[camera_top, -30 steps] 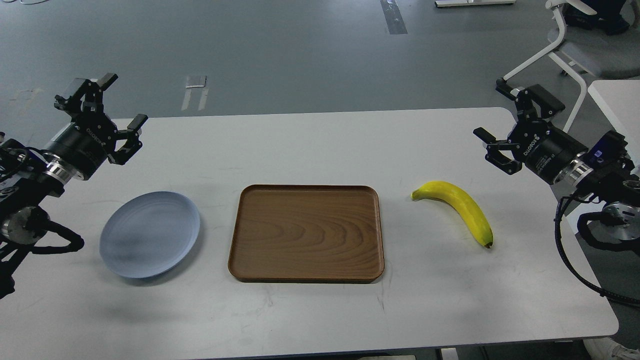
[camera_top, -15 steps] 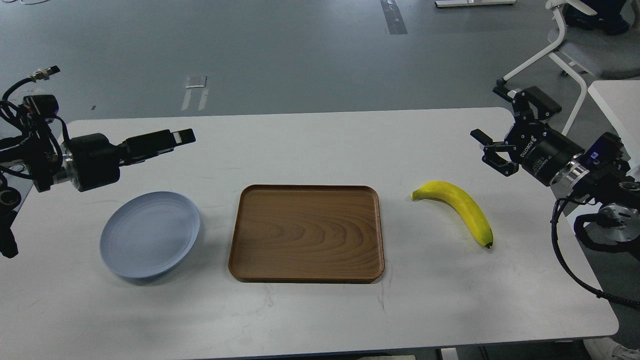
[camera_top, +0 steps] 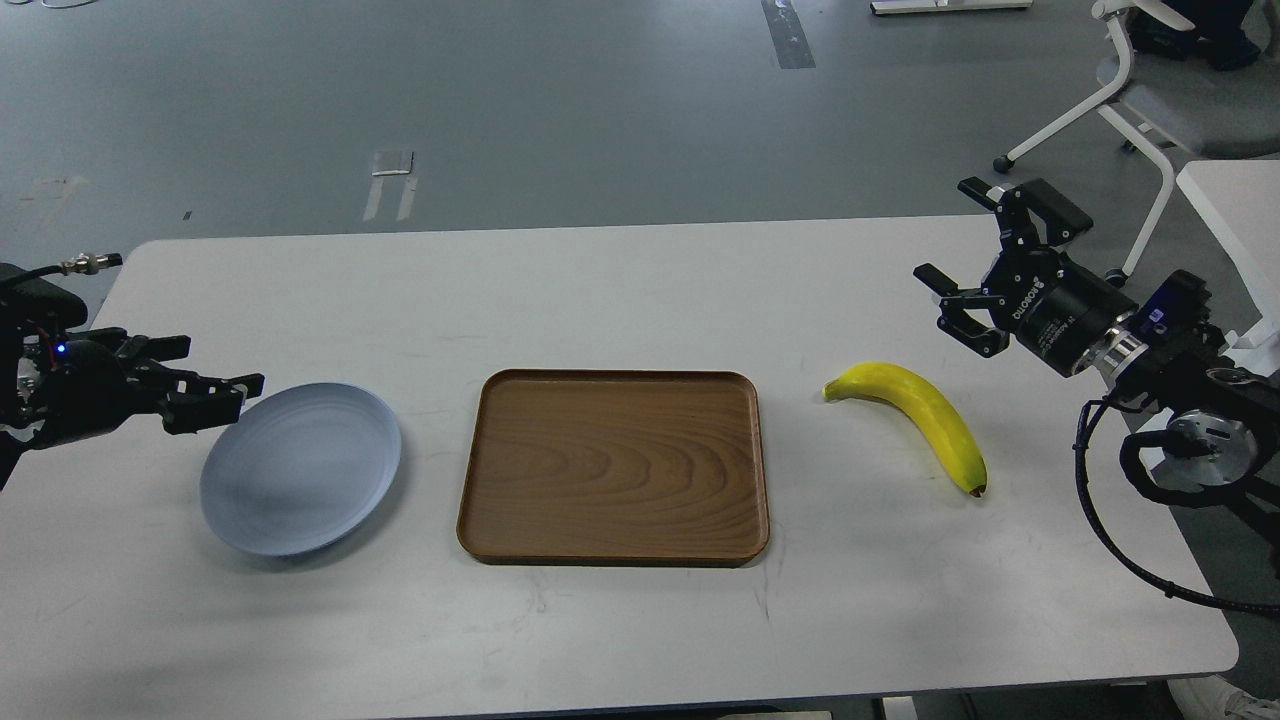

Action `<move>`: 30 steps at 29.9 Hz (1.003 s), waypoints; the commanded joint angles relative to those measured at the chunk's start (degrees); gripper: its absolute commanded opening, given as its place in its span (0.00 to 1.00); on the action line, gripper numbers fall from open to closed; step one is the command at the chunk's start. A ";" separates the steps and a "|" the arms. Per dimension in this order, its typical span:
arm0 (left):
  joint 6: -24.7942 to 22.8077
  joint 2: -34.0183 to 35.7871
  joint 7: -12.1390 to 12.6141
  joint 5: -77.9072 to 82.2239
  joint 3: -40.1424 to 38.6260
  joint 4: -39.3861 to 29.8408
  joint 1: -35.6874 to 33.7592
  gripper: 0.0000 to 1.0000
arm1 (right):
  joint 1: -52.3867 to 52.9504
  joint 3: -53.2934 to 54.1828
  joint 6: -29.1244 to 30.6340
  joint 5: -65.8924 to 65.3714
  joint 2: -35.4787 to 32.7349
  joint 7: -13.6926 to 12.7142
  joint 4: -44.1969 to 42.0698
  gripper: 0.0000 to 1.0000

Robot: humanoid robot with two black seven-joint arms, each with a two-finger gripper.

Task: Place banana on plate with both arms
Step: 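Grasp the edge of the light blue plate with the left gripper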

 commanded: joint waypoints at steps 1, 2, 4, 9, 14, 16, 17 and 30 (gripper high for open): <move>0.27 -2.60 0.01 -3.16 3.32 5.67 0.01 0.99 | -0.01 0.01 0.00 0.01 0.01 0.00 0.09 1.00; 0.27 -2.95 0.01 -4.13 3.85 6.47 0.01 0.99 | -0.01 0.01 0.00 0.01 0.01 0.00 0.09 1.00; 0.27 -3.92 0.01 -7.29 5.16 8.40 0.10 0.99 | -0.01 0.01 0.00 0.01 0.01 0.00 0.09 1.00; 0.27 -5.07 0.01 -12.05 7.63 10.69 0.18 0.99 | -0.01 0.01 0.00 0.01 0.01 0.00 0.09 1.00; 2.11 -7.08 0.01 -12.23 8.60 12.54 0.62 0.97 | -0.01 0.01 0.00 0.01 0.01 0.00 0.09 1.00; 2.47 -7.61 0.01 -12.32 8.60 12.98 0.97 0.96 | -0.01 0.01 0.00 0.01 0.01 0.00 0.09 1.00; 2.47 -7.62 0.01 -12.40 8.60 12.89 1.06 0.96 | -0.01 0.01 0.00 -0.08 0.01 0.00 0.09 1.00; 4.14 -7.88 0.01 -18.29 8.60 13.51 4.57 0.66 | -0.10 0.01 0.00 -0.08 0.10 0.00 0.01 1.00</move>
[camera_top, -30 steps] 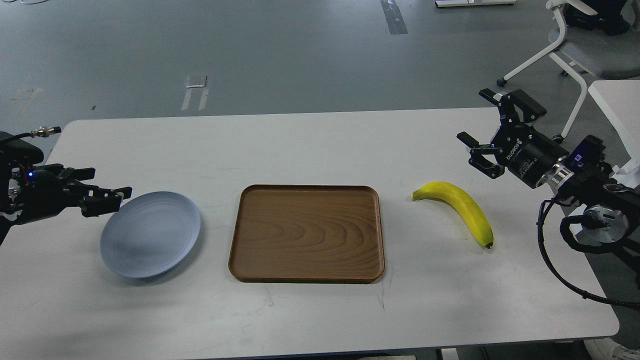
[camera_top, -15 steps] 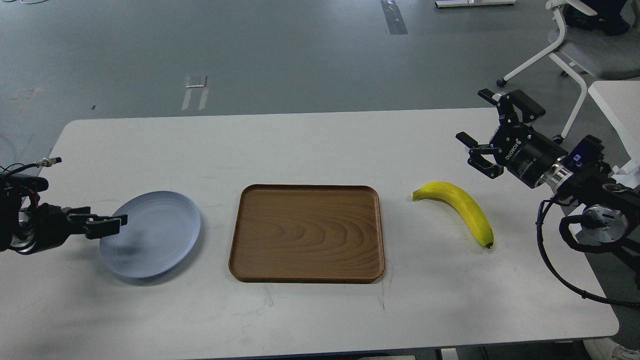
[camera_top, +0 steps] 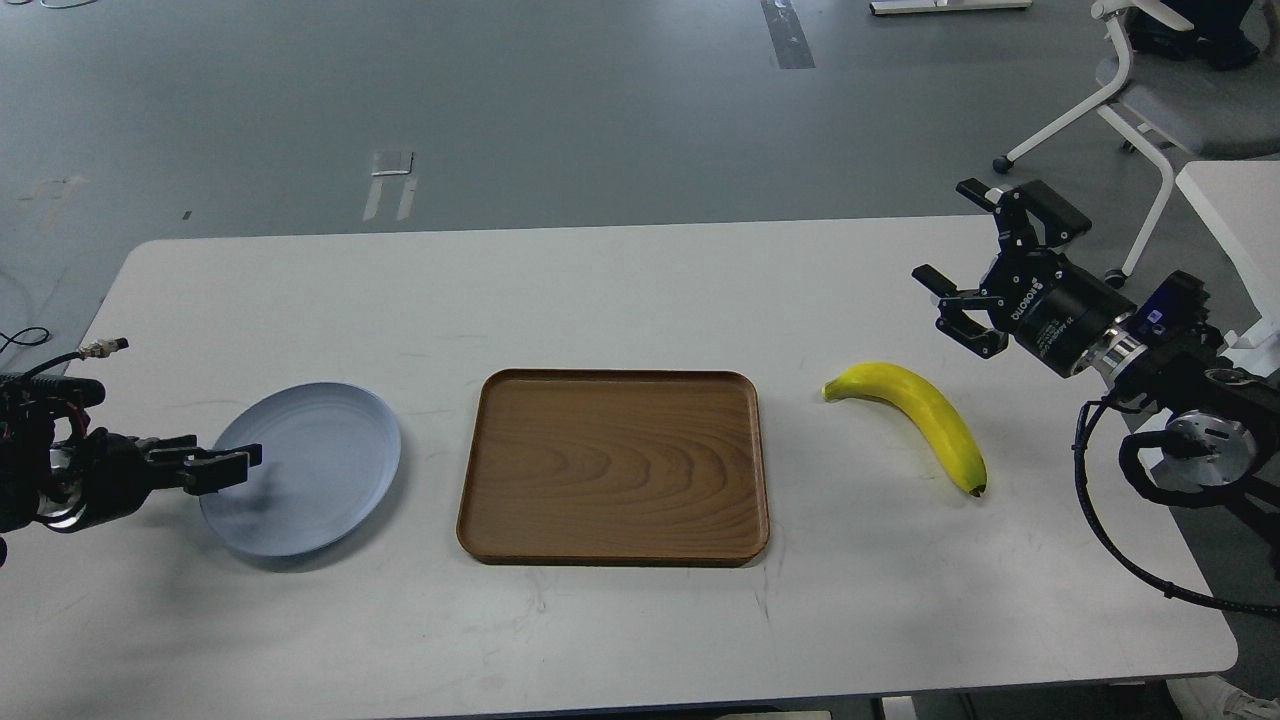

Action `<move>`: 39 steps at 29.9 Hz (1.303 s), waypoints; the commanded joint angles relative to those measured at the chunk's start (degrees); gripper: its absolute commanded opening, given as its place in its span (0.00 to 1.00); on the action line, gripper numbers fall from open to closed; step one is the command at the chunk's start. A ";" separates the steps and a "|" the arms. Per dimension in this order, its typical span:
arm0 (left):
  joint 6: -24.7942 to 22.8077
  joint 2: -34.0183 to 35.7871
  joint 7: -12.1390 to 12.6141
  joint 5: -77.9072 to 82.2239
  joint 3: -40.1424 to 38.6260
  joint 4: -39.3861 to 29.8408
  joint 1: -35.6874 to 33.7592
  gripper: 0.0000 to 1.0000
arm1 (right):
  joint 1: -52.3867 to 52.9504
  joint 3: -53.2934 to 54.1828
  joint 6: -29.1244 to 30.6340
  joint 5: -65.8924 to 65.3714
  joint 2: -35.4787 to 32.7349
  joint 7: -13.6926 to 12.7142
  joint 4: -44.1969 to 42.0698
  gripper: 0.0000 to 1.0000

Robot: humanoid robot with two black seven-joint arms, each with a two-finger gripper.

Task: Place banana on plate with both arms
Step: 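Grasp the edge of the light blue plate with the left gripper, then lift the plate with the left gripper and carry it onto the wooden tray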

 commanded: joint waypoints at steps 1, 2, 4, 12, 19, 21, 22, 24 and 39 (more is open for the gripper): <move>0.87 0.00 0.00 -2.25 0.00 0.29 0.97 0.59 | 0.00 0.00 0.00 0.00 0.17 0.00 0.01 1.00; 0.96 0.00 0.00 -2.52 -0.09 0.29 0.97 0.55 | 0.00 0.00 0.00 0.00 0.26 0.00 0.01 1.00; 0.87 0.00 0.00 -3.05 0.00 0.29 0.97 0.38 | 0.00 -0.09 0.00 0.00 0.26 0.00 0.01 1.00; 0.96 -0.35 0.00 -4.10 0.00 0.29 0.88 0.00 | -0.09 0.00 0.00 0.00 0.35 0.00 0.09 1.00; 2.37 -0.44 0.00 -4.19 0.00 0.12 0.53 0.00 | -0.18 -0.09 0.00 0.00 0.26 0.00 0.09 1.00; 2.63 -0.36 0.00 -4.19 0.00 -0.23 0.01 0.00 | -0.26 -0.09 0.00 0.00 0.26 0.00 0.18 1.00; 2.63 -0.35 0.00 -4.28 -0.09 -0.41 -0.17 0.00 | -0.27 -0.09 0.00 0.00 0.26 0.00 0.18 1.00; 2.46 -0.18 0.00 -4.80 -0.09 -0.76 -0.96 0.00 | -0.44 -0.09 0.00 0.00 0.26 0.00 0.18 1.00; -7.73 0.79 0.00 -8.68 0.00 -15.52 -16.34 0.00 | -0.62 -0.27 0.00 0.00 -0.01 0.00 0.09 1.00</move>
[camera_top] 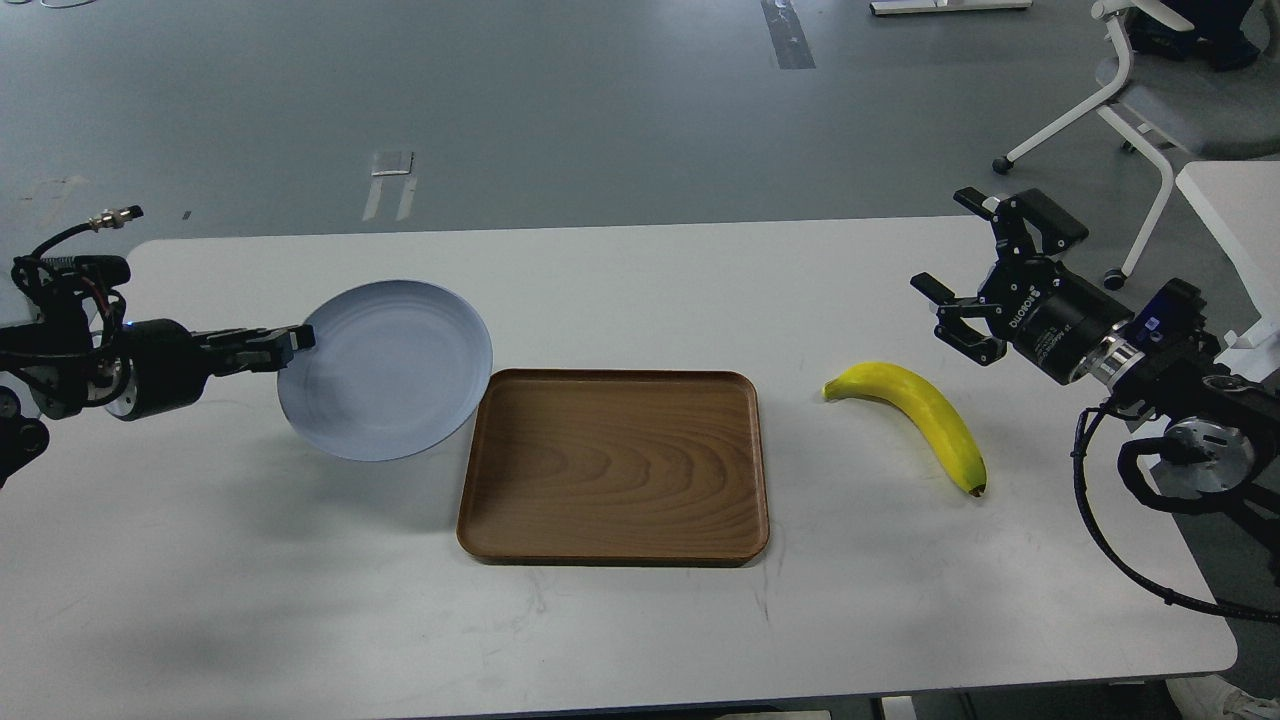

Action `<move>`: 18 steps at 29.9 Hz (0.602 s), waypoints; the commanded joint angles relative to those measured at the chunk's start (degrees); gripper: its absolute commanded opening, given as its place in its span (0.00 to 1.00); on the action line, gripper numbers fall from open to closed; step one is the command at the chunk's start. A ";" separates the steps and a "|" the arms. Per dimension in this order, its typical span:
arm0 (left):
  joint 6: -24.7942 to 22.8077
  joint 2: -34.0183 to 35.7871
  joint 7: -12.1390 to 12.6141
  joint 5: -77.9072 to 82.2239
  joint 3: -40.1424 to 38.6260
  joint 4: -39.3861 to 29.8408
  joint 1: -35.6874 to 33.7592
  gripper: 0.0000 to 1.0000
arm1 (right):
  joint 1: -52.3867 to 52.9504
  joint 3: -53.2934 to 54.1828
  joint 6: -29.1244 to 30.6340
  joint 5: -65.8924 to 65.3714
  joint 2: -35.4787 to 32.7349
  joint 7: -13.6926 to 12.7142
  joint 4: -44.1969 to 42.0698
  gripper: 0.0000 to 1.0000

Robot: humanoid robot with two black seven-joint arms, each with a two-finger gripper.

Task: Place banana on plate with both arms
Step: 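Lift the plate with the left gripper and carry it onto the wooden tray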

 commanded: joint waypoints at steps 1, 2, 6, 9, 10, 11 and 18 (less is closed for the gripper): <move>-2.22 -1.24 -0.01 0.66 0.04 -3.45 -3.34 0.00 | 0.03 -0.01 0.00 0.00 -0.09 0.00 -0.05 1.00; -2.83 -3.17 -0.01 0.75 0.12 -3.63 -4.57 0.00 | 0.03 -0.01 0.00 0.00 -0.10 0.00 -0.14 1.00; -3.63 -8.89 -0.01 1.63 2.40 -2.32 -8.45 0.00 | 0.03 -0.10 0.00 0.00 -0.10 0.00 -0.14 1.00; -3.63 -14.25 -0.01 1.98 8.11 0.58 -12.66 0.00 | 0.12 0.08 0.00 0.00 -0.27 0.00 -0.23 1.00; -3.63 -16.78 -0.01 1.98 10.12 2.15 -13.98 0.00 | 0.12 0.16 0.00 0.00 -0.36 0.00 -0.23 1.00; -3.63 -16.81 -0.01 1.98 10.14 2.16 -13.99 0.00 | 0.12 0.16 0.00 0.00 -0.36 0.00 -0.23 1.00; -3.46 -29.18 -0.01 1.98 15.23 13.40 -14.43 0.00 | 0.12 0.34 0.00 0.00 -0.88 0.00 -0.49 1.00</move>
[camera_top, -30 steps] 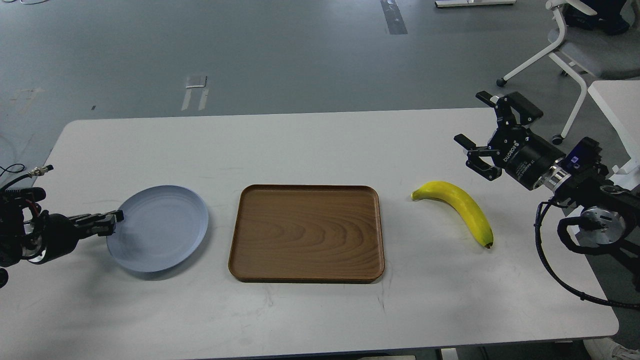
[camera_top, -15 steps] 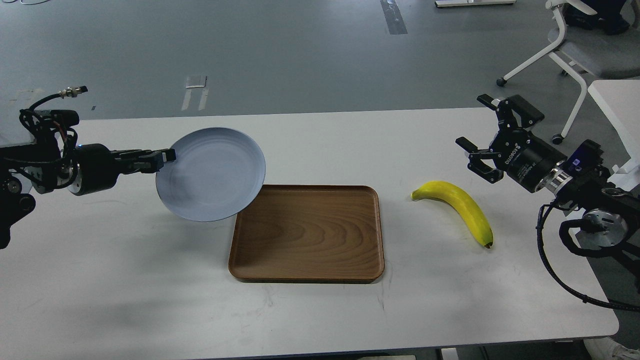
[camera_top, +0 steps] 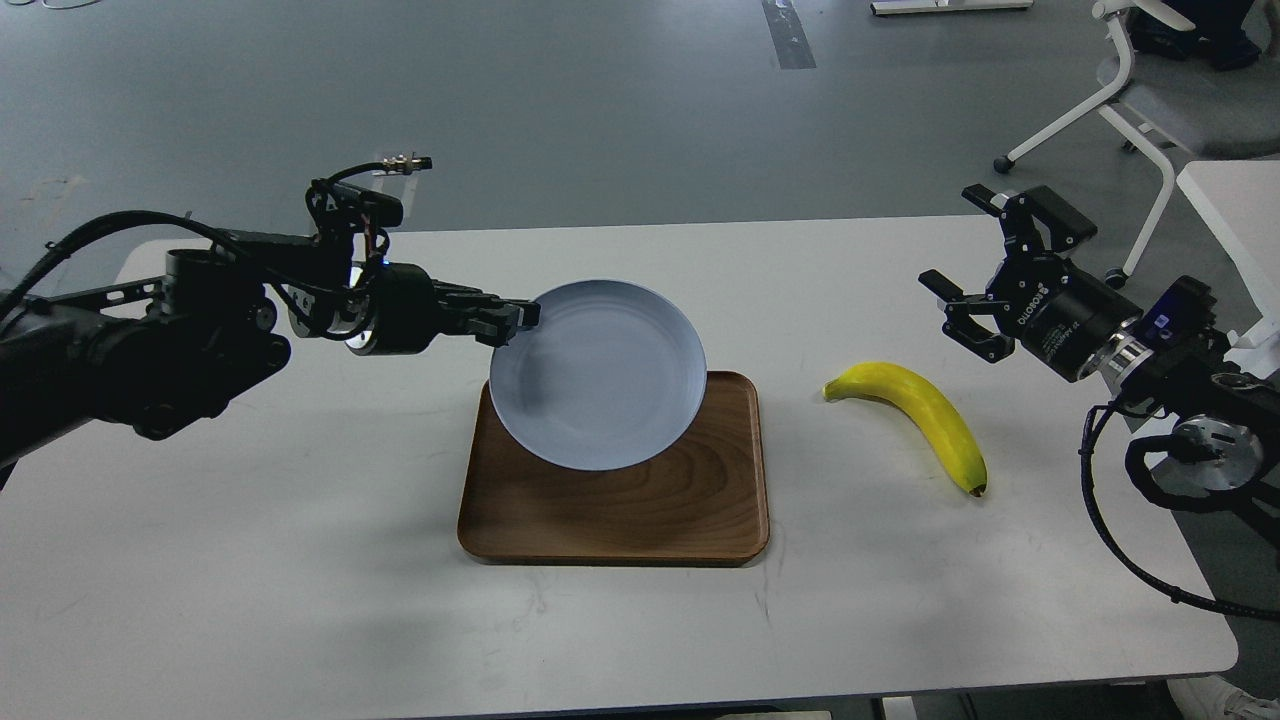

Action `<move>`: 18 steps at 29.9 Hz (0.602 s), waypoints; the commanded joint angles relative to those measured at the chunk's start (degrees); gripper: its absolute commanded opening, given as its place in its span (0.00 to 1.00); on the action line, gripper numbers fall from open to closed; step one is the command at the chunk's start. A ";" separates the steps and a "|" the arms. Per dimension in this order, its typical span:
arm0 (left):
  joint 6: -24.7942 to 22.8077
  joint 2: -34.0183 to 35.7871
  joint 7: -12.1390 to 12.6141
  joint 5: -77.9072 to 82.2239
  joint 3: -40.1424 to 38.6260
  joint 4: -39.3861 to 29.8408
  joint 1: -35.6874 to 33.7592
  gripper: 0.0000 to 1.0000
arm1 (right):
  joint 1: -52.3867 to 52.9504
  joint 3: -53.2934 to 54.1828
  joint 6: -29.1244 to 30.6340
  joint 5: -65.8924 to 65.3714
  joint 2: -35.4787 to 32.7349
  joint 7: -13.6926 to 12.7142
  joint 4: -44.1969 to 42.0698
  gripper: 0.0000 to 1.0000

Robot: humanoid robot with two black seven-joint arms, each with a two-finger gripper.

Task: Place banana on plate with both arms
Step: 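Lift the plate with the left gripper and carry it onto the wooden tray, then release the plate on the tray and raise the left gripper away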

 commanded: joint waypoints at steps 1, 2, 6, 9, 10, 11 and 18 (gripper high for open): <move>0.23 -5.25 0.00 0.00 2.47 4.88 0.66 0.00 | -0.01 0.18 0.00 0.09 -0.41 0.00 0.05 1.00; 0.32 -5.96 0.00 0.00 3.00 5.41 0.75 0.00 | -0.01 0.27 0.00 0.00 -0.41 0.00 0.05 1.00; 0.41 -9.39 0.00 0.00 6.69 7.35 0.84 0.00 | -0.01 0.45 0.00 0.00 -0.59 0.00 -0.04 1.00; 0.49 -9.92 0.00 0.00 8.19 7.44 1.71 0.00 | -0.01 0.45 0.00 0.00 -0.85 0.00 -0.04 1.00; 0.41 -10.09 0.00 0.00 8.19 7.53 2.06 0.00 | -0.01 0.45 0.00 0.00 -0.94 0.00 -0.13 1.00; 0.49 -10.10 0.00 0.00 8.19 7.61 2.07 0.00 | -0.01 0.45 0.00 0.00 -0.94 0.00 -0.13 1.00; 0.58 -12.99 0.00 -0.08 8.28 13.40 2.24 0.00 | -0.01 0.45 0.00 0.00 -0.85 0.00 0.05 1.00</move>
